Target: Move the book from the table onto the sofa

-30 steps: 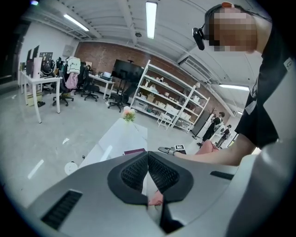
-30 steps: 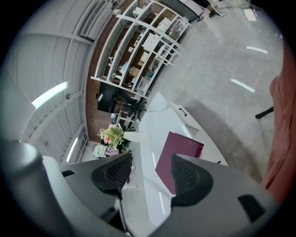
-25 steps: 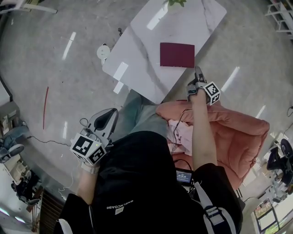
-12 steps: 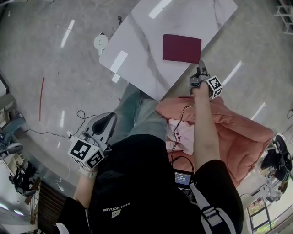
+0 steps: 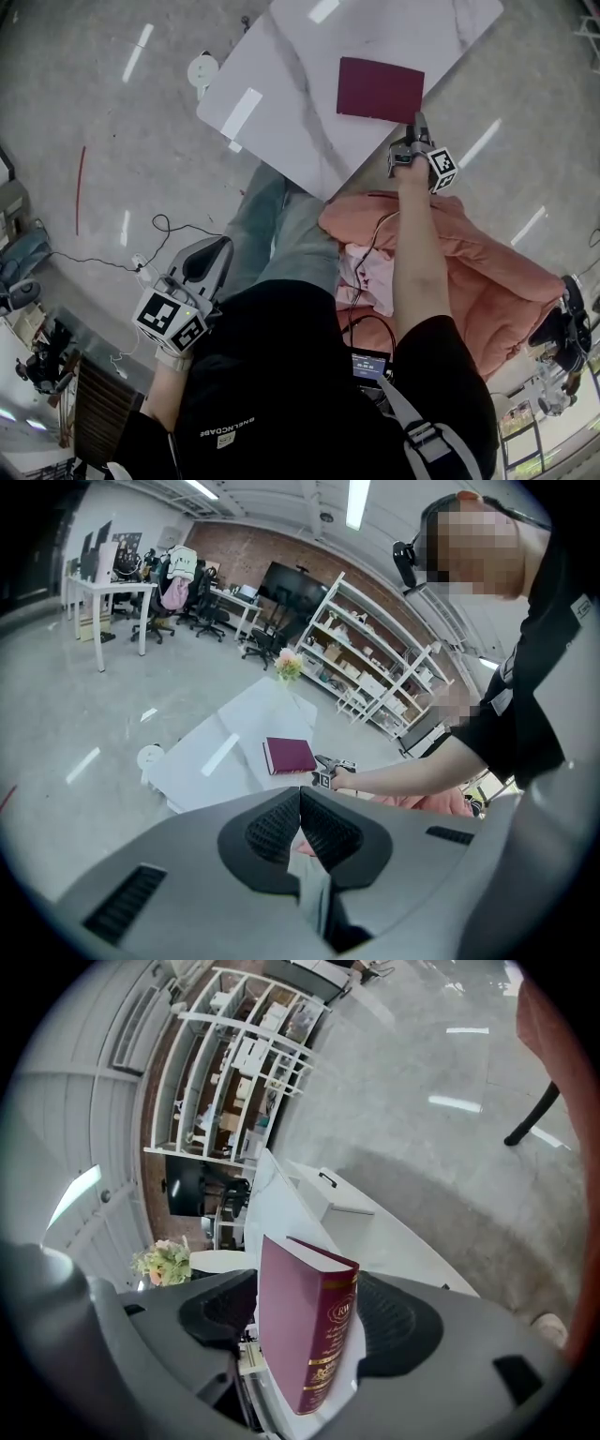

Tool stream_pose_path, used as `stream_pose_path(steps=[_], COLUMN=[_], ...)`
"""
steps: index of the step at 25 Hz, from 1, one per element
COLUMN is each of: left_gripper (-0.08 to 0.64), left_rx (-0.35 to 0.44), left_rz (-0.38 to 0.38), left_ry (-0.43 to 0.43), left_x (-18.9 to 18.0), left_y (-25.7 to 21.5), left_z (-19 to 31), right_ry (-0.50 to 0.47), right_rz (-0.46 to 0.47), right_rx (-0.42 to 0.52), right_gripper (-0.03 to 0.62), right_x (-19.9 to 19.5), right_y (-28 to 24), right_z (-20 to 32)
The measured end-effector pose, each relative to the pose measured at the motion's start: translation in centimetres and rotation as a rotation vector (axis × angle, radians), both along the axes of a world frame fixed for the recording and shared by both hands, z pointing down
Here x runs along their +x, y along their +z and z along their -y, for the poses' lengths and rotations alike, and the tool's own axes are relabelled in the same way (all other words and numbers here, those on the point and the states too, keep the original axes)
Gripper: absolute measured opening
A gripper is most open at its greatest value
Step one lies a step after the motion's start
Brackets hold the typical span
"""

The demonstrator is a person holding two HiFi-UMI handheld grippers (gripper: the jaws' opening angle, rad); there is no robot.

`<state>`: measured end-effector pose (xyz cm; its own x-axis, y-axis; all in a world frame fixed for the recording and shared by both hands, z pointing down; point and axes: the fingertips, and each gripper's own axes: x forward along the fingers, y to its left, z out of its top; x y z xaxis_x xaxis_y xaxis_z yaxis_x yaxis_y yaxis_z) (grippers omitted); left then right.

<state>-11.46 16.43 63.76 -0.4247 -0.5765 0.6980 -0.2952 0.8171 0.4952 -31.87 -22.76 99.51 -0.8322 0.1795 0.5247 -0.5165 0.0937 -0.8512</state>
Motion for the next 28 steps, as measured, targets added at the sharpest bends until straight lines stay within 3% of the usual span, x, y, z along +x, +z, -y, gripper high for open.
stream_pose_path(steps=[15, 28], left_gripper=[0.015, 0.015], left_rx=[-0.024, -0.049], left_rz=[-0.052, -0.144], left_ry=[0.037, 0.050], left_x=[-1.2, -0.4], left_y=[4.2, 6.2], left_z=[1.2, 0.9], right_ry=[0.062, 0.050], right_rz=[0.072, 0.057], right_rx=[-0.054, -0.014], right_gripper=[0.325, 0.304], right_x=[-1.6, -1.2], right_y=[3.7, 3.7], right_z=[0.3, 0.3])
